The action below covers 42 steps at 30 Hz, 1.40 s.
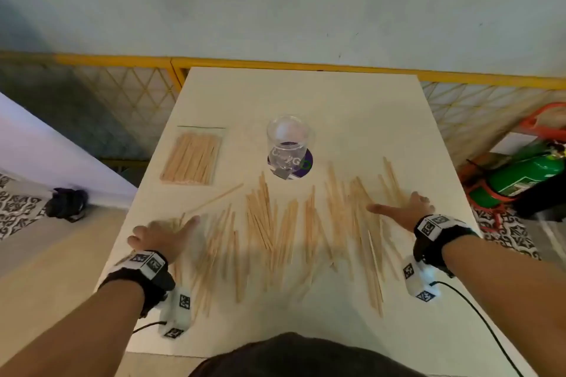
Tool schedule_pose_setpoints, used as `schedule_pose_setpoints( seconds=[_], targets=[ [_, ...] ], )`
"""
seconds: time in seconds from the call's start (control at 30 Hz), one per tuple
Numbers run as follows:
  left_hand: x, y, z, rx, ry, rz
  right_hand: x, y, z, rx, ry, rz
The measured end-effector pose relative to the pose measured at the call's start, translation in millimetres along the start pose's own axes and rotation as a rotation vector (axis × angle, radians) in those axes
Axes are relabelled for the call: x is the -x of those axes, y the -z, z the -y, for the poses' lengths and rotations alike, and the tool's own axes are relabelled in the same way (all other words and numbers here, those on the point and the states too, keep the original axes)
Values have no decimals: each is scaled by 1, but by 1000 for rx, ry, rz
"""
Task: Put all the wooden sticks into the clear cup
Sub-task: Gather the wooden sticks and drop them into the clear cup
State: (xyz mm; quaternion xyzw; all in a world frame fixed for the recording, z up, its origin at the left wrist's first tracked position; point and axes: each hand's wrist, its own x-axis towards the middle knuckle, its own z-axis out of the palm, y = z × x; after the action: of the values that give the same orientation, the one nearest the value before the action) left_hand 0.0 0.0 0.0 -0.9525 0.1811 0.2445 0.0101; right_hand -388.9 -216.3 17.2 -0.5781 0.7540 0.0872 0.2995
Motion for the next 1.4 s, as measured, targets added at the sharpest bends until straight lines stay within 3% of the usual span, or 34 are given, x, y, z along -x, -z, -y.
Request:
schedule_pose_setpoints(
  seconds=[0.1, 0.37, 0.53, 0.73, 0.87, 1.17, 1.4],
  targets=[
    [17, -6, -25, 16, -69, 50, 5, -14, 23, 57, -1, 12],
    [72, -37, -93, -118, -342, 219, 41, -73, 76, 217, 244, 7],
    [90, -47, -124, -209, -415, 266, 42, -79, 90, 105, 304, 64],
    [96, -54, -146, -50, -520, 312, 45, -87, 103, -9, 419, 169],
    [87, -52, -148, 94, -493, 353, 45, -88, 103, -95, 433, 259],
    [71, -50, -139, 523, -538, 682, 41, -89, 107, -266, 467, 440],
    [66, -51, -138, 591, -514, 775, 44, -84, 105, -373, 539, 524]
  ],
)
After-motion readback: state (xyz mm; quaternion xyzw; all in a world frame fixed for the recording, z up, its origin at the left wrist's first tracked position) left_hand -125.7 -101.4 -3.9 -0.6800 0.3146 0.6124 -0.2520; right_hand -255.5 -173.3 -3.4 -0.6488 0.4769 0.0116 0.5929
